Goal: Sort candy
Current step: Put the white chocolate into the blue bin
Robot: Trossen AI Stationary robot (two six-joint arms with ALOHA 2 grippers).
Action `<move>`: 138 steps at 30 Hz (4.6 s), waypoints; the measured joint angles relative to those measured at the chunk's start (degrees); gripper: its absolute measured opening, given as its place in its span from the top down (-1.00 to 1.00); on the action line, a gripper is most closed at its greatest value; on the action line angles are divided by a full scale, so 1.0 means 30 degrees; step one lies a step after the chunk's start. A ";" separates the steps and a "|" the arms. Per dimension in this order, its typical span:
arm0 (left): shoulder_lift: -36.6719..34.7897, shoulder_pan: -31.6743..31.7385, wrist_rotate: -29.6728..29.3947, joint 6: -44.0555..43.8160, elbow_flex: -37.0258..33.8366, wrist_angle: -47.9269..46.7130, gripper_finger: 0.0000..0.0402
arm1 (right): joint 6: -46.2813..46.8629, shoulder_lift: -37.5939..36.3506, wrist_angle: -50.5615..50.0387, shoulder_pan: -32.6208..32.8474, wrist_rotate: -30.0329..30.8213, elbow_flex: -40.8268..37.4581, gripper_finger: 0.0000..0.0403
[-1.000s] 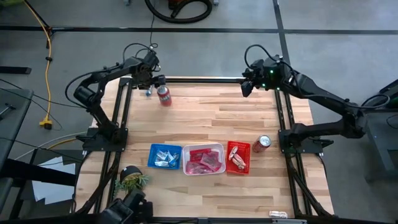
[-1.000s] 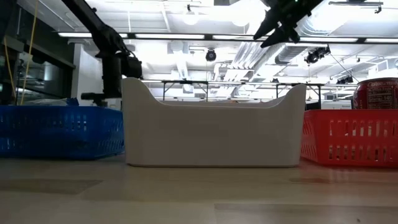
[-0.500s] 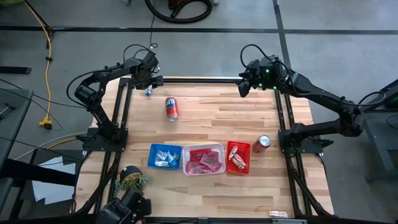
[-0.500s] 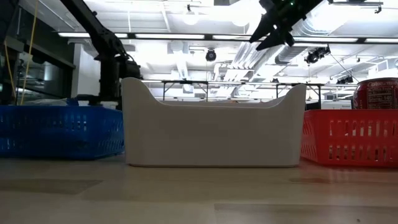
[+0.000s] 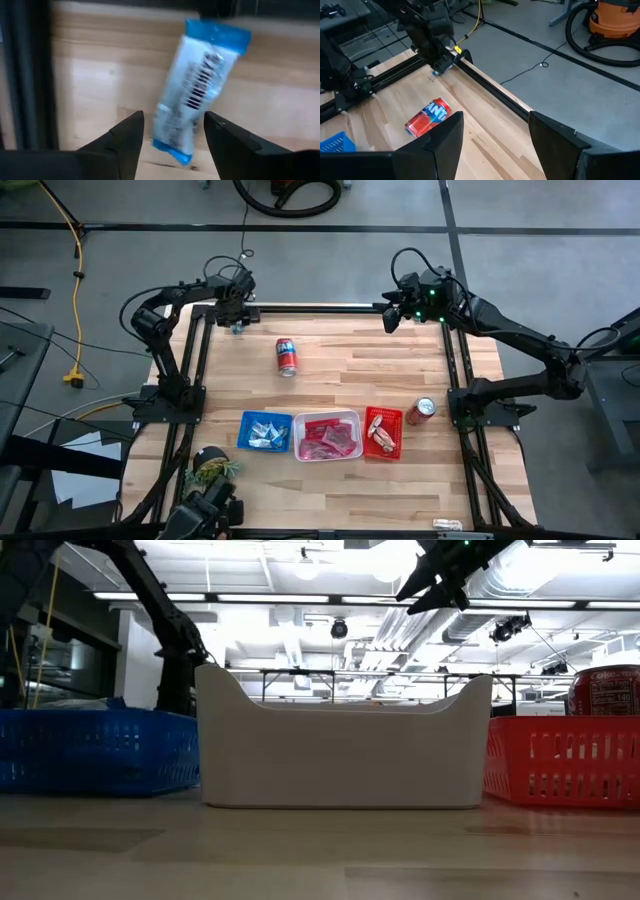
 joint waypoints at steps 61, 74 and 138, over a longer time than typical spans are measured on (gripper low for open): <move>-0.9318 -2.6586 0.1403 0.6884 -0.6754 0.0782 0.91 | 0.6726 -0.0215 0.0219 0.5637 -0.3625 -0.0003 -0.09; -0.9318 -2.6586 0.2353 0.6227 -0.5644 -0.0189 0.12 | 0.7141 -0.1290 0.0204 0.6317 -0.3054 -0.0001 -0.09; -0.7839 0.0199 0.9492 0.9638 -0.1341 1.7636 -0.22 | 2.2439 1.1060 -0.4875 -0.9867 0.7203 -0.1440 -0.09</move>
